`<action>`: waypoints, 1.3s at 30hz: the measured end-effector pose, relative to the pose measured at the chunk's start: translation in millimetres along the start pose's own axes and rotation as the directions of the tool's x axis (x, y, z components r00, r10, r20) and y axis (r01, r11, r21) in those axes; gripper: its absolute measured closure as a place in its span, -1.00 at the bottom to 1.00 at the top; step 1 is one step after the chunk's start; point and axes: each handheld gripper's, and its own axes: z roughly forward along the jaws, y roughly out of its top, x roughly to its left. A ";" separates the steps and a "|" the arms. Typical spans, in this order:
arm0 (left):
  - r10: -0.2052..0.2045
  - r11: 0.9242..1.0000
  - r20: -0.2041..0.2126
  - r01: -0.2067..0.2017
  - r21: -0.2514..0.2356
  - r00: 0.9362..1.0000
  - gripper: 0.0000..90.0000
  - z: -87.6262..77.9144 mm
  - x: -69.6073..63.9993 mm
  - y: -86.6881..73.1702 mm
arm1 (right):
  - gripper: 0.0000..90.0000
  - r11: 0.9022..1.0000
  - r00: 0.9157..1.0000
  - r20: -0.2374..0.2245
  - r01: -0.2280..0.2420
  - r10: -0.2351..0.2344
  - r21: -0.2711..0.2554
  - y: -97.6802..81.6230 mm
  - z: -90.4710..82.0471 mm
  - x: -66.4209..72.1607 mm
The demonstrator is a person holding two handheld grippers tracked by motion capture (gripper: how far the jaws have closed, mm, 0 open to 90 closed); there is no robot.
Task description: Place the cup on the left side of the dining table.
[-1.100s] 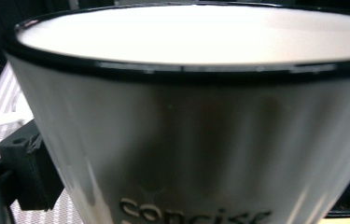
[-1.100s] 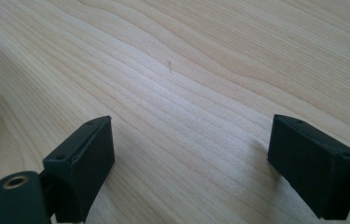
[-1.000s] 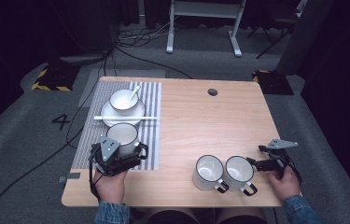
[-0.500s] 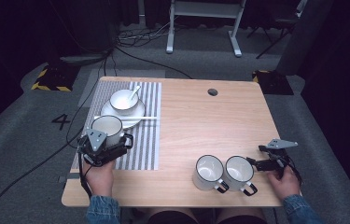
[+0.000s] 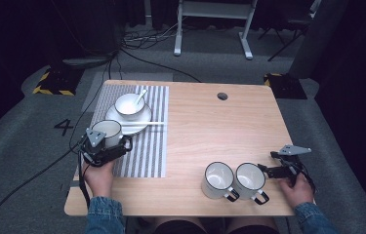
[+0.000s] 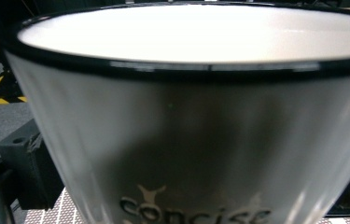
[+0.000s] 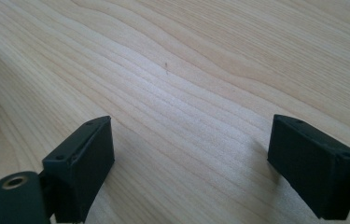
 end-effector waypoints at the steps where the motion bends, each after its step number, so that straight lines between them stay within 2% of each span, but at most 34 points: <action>1: 0.000 1.000 -0.001 0.000 0.013 1.000 -0.93 2.8 0.2 0.0 | -0.68 1.000 1.000 -0.001 -0.001 0.001 0.000 0.0 0.0 0.1; 6: -0.003 0.997 -0.004 0.003 0.078 1.000 -0.93 17.3 3.7 -2.7 | -0.68 1.000 1.000 0.002 -0.005 0.005 -0.001 0.1 0.2 0.4; 14: 0.009 0.992 -0.006 -0.008 0.129 1.000 -0.93 31.1 7.3 -6.1 | -0.68 1.000 1.000 0.004 -0.007 0.007 -0.001 0.2 0.1 0.5; 16: 0.034 0.988 -0.004 -0.033 0.150 0.999 -0.93 36.6 5.0 -7.6 | -0.68 1.000 1.000 0.004 -0.007 0.007 0.000 0.2 0.1 0.5; 20: 0.040 0.985 0.006 -0.041 0.166 0.999 -0.93 41.8 -0.3 -10.3 | -0.68 1.000 1.000 0.005 -0.007 0.007 0.000 0.2 0.1 0.5; 28: 0.069 0.983 -0.012 -0.066 0.171 0.998 -0.93 40.8 -6.5 -11.4 | -0.68 1.000 1.000 0.005 0.001 -0.001 0.002 0.1 0.2 -0.3; 30: 0.094 0.978 -0.032 -0.086 0.192 0.995 -0.93 37.4 -10.3 -12.6 | -0.68 1.000 1.000 0.004 0.001 -0.001 0.001 0.1 0.2 -0.3; 31: 0.098 0.977 -0.037 -0.089 0.191 0.995 -0.94 36.0 -11.4 -14.2 | -0.68 1.000 1.000 0.004 0.000 0.000 0.001 0.1 0.2 -0.2; 33: 0.086 0.977 -0.033 -0.078 0.196 0.996 -0.94 33.2 -11.3 -17.2 | -0.68 1.000 1.000 0.005 0.000 0.000 0.001 0.1 0.2 -0.2; 36: 0.065 0.973 -0.040 -0.055 0.223 0.997 -0.96 28.6 -9.0 -20.4 | -0.68 1.000 1.000 0.004 0.001 -0.001 0.001 0.2 0.2 -0.3; 39: 0.079 0.969 -0.052 -0.065 0.240 0.996 -0.97 26.5 -9.9 -21.8 | -0.68 1.000 1.000 0.004 0.000 0.000 0.001 0.1 0.2 -0.2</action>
